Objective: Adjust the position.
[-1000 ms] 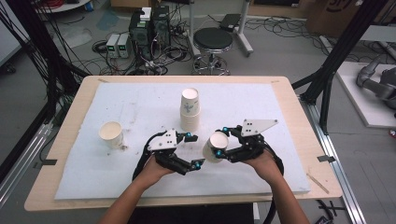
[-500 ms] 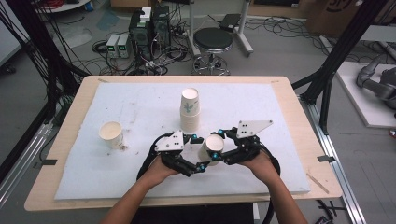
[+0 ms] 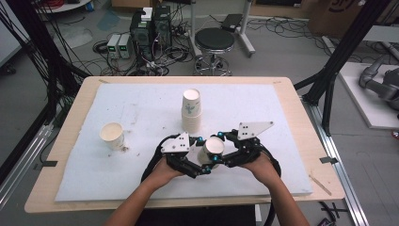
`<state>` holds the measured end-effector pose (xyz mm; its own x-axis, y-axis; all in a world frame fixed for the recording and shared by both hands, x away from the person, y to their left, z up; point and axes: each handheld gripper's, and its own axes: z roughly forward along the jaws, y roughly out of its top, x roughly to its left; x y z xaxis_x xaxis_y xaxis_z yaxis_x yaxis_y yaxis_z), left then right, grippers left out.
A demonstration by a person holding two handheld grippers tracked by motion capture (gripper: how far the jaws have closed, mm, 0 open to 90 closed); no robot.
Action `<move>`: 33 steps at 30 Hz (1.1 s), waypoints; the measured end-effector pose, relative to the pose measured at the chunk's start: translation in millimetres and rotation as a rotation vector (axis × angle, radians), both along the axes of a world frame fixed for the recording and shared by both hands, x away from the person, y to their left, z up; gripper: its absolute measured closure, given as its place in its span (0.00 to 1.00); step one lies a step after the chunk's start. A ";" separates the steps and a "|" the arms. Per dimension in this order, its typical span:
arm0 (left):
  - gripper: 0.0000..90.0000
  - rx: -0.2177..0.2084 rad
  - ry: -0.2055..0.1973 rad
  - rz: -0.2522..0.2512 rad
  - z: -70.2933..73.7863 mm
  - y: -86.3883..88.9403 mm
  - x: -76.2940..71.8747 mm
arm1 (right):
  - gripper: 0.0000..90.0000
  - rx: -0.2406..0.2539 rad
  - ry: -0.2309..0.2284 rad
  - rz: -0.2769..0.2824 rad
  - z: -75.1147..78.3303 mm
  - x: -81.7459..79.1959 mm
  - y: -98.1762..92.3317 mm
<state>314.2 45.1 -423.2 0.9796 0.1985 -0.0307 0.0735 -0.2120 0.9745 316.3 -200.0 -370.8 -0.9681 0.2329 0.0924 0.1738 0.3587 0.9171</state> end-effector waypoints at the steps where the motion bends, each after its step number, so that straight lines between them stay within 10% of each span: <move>1: 0.23 0.001 -0.002 -0.002 0.1 0.1 0.0 | 0.39 0.000 0.003 -0.001 -0.3 0.1 -0.1; 15: 0.35 0.041 0.023 -0.002 2.8 1.7 -2.5 | 0.30 0.023 0.060 0.002 -4.3 1.8 1.8; 33: 0.36 0.351 0.048 -0.014 36.4 10.7 -3.3 | 0.22 -0.003 -0.004 0.008 1.4 -1.5 6.5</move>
